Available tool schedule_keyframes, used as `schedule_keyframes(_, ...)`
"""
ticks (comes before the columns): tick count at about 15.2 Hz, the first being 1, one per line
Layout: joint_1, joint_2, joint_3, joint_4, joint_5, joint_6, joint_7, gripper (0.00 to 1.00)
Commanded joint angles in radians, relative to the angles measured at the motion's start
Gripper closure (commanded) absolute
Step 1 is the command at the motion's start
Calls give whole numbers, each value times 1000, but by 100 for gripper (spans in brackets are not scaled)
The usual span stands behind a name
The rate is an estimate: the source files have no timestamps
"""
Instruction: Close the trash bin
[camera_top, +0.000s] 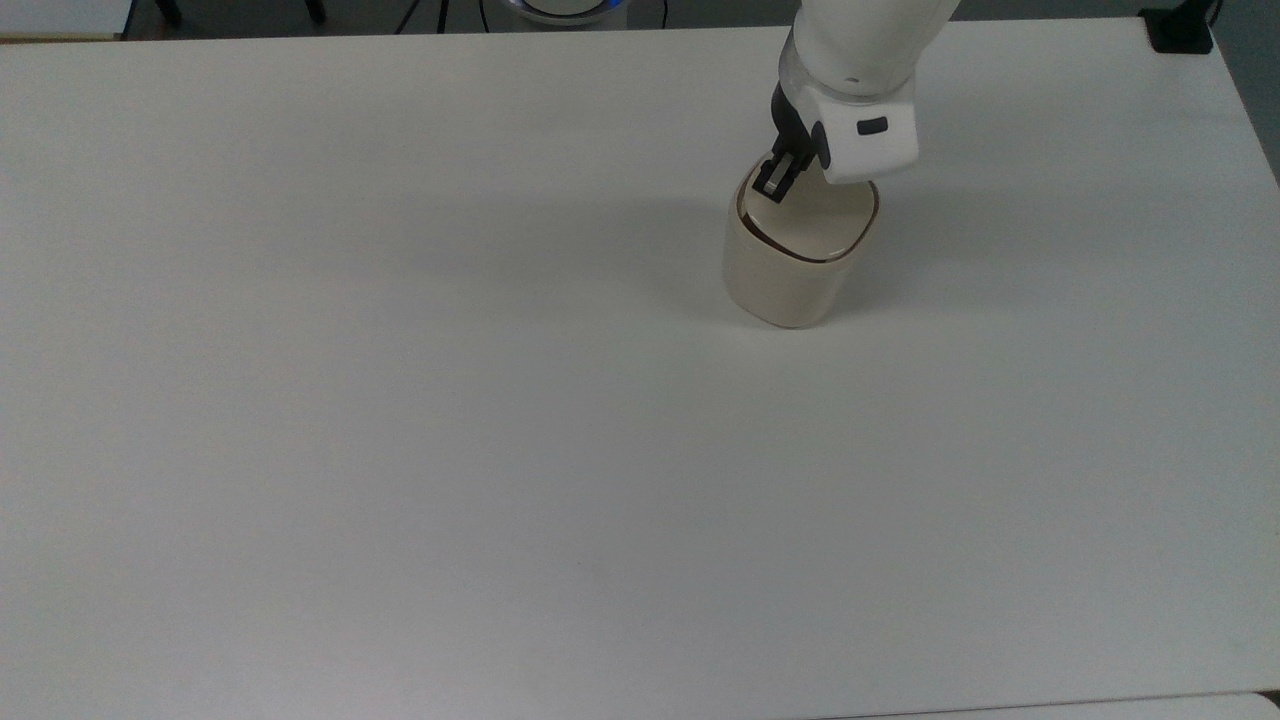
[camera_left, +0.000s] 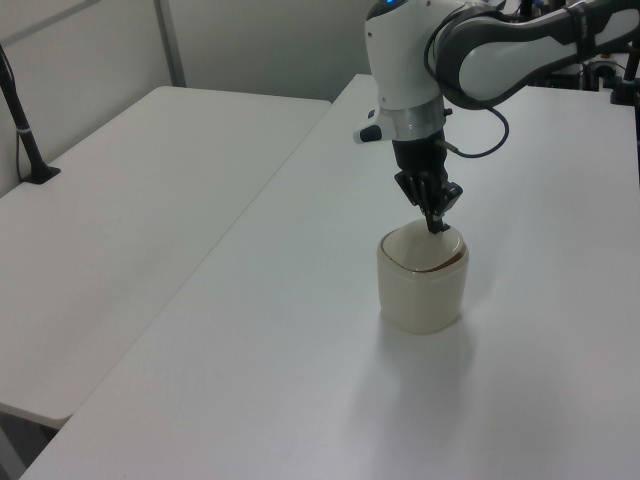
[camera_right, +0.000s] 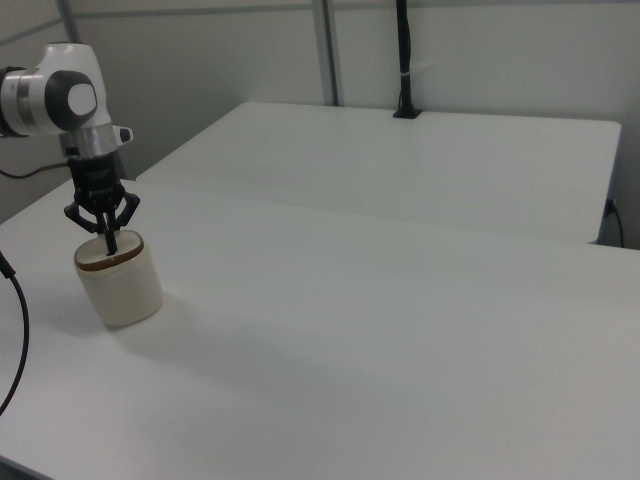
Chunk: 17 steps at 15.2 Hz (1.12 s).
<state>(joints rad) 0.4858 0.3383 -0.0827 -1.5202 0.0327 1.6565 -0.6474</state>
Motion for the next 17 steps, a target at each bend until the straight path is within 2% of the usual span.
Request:
schedule_keyframes(1,4,14,-2,-49,-13,84,-15,100)
schedule_keyframes(6,7,33,-3,-46,-27,89,-15,100)
schedule_keyframes(10,-4,-36,-5,-38,-25,66,-8,100)
schedule_keyframes(14,-56,-128,-5,-40,-24,-20,92,100)
schedule_keyframes(16,-107,-166,-3,-40,-24,-64,140,100)
schedule_keyframes(17,-134,-183,-5,-40,-24,-87,153,96)
